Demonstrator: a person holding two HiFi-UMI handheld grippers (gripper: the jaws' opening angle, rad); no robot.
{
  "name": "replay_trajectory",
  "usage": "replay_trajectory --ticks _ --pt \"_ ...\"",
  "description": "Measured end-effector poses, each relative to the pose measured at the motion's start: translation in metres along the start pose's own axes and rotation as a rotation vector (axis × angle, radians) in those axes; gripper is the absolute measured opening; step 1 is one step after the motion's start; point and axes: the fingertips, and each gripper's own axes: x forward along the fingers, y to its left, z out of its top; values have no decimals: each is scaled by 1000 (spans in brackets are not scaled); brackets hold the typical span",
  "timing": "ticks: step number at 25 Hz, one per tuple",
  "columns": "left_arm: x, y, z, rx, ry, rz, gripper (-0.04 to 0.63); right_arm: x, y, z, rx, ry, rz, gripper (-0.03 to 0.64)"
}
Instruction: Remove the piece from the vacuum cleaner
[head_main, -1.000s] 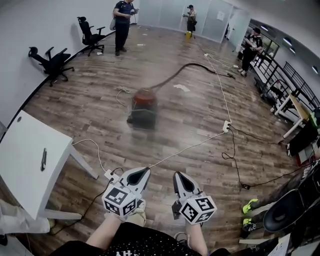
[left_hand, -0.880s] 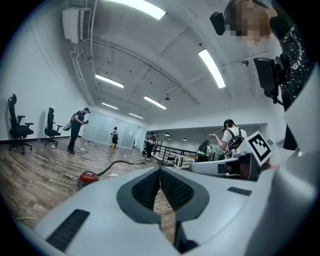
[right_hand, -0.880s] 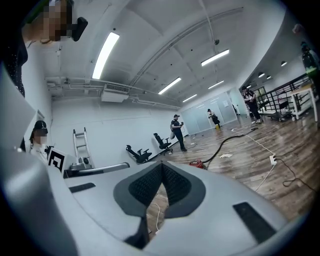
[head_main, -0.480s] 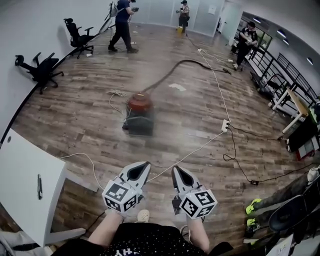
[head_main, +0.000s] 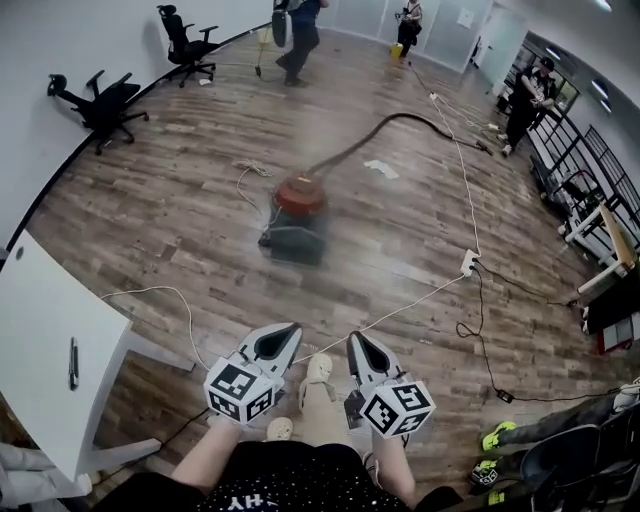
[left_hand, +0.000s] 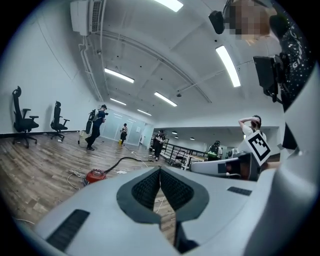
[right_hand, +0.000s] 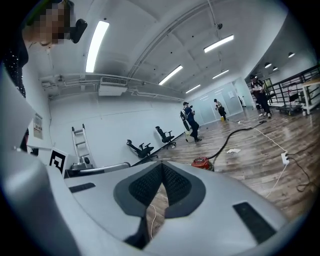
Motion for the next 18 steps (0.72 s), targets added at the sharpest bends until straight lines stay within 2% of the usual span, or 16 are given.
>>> replay_trajectory --ticks 6,13,18 --pt "64 37 16 -5 -1 32 9 55 -51 26 12 18 30 -3" --pt "156 87 57 26 -48 54 9 132 -122 80 -13 -5 68 -3" --pt "201 117 68 31 -61 81 9 181 -156 98 -24 13 117 -3"
